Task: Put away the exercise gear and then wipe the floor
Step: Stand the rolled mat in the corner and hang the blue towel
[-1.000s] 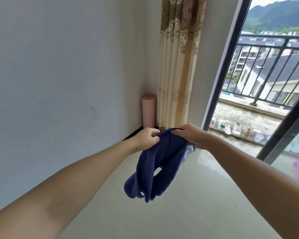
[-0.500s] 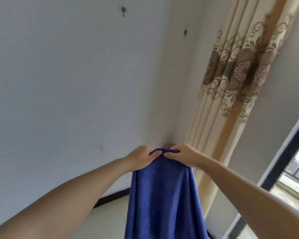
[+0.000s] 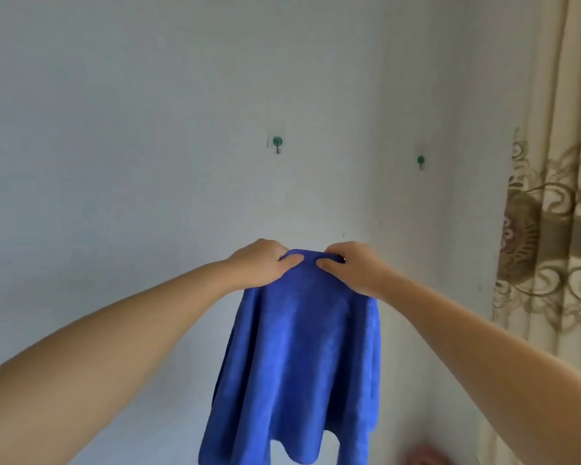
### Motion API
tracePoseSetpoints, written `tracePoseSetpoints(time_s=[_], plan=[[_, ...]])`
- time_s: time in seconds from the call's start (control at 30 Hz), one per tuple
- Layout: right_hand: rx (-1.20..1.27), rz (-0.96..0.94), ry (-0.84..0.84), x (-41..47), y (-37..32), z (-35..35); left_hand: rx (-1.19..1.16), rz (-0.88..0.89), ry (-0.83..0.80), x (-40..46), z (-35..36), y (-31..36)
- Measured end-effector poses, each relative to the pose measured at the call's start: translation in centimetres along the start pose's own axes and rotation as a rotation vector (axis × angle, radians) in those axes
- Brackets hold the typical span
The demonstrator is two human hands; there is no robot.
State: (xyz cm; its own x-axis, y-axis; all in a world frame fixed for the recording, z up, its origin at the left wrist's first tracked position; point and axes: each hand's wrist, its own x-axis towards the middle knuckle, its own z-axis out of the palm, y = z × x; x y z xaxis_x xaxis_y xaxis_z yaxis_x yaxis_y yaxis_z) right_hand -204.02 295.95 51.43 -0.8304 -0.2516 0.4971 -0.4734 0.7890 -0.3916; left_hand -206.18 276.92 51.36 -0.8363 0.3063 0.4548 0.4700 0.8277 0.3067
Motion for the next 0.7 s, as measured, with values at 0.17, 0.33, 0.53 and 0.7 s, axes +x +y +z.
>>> tracePoseSetpoints(time_s=[0.17,0.33,0.53,0.7], plan=[[-0.001,-0.132,0.145,11.5,0.9,-1.7,0.090,0.016,0.170,9.8,-4.6,-2.2],[-0.151,-0.287,0.209,20.0,2.4,-2.2,0.367,0.054,0.273,17.2,-7.7,-4.7],[-0.289,-0.342,0.300,30.3,3.3,-4.7,0.573,0.030,0.416,25.1,-10.0,-6.4],[-0.314,-0.357,0.427,38.5,3.3,-5.9,0.638,-0.053,0.560,32.6,-12.9,-7.3]])
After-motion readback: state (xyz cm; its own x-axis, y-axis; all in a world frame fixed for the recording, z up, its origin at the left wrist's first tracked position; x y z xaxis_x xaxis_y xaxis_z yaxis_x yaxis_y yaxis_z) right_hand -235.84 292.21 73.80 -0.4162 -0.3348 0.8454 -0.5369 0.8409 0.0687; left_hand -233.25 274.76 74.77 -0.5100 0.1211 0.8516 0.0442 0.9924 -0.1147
